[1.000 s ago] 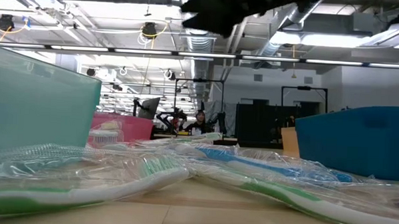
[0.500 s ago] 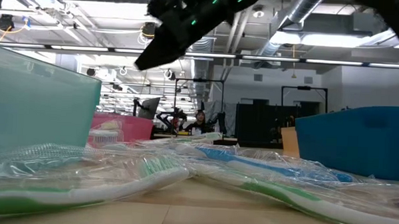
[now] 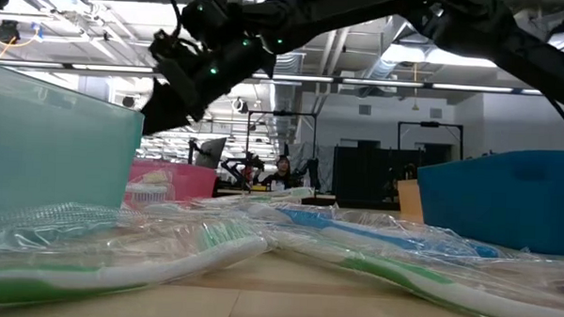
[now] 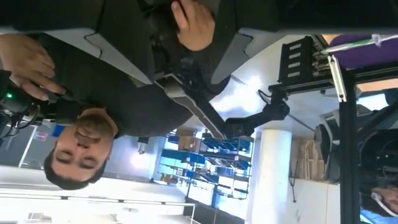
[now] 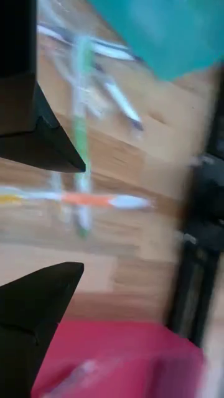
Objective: Pick & Place Toothbrushes
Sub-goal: Put the orange toothbrush into the orange bin
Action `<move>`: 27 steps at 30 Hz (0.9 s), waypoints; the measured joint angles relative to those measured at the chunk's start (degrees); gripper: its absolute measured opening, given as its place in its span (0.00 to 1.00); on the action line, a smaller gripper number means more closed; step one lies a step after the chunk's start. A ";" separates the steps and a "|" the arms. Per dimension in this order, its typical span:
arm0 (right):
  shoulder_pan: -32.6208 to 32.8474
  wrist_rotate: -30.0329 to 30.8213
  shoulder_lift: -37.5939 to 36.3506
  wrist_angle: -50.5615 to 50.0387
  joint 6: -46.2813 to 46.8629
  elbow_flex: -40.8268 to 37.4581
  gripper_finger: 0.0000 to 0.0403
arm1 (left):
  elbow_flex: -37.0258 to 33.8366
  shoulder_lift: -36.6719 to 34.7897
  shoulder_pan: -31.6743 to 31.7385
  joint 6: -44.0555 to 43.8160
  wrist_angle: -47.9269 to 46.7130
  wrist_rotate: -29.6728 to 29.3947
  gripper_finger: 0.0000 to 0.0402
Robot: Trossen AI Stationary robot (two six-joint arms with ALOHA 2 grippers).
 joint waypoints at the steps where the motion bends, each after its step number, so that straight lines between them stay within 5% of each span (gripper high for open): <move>1: -0.08 0.12 0.10 -0.59 0.86 0.41 0.61 | 0.00 0.00 0.00 0.02 0.05 0.00 0.38; 12: 0.86 -0.11 0.67 -1.82 0.31 0.81 0.61 | 0.00 0.00 1.67 0.15 -0.06 -0.28 0.38; 15: 1.55 -0.09 0.67 -4.93 0.31 0.81 0.61 | 0.04 -0.29 1.64 0.10 -3.20 -9.26 0.37; 19: 1.85 -0.07 0.19 -10.92 0.32 0.79 0.61 | 0.97 -3.11 1.82 -6.52 -22.81 -35.97 0.32; 21: 1.92 -0.09 -0.46 -13.65 0.30 0.81 0.61 | 1.37 -4.94 2.75 -12.46 -33.04 -44.43 0.30; 24: 1.81 -0.28 -1.69 -19.21 0.27 0.81 0.61 | 1.44 -8.70 5.27 -20.21 -46.78 -45.29 0.28; 27: 1.73 -0.48 -1.89 -22.48 -0.36 0.86 0.61 | 1.46 -10.60 9.43 -29.27 -62.55 -40.18 0.28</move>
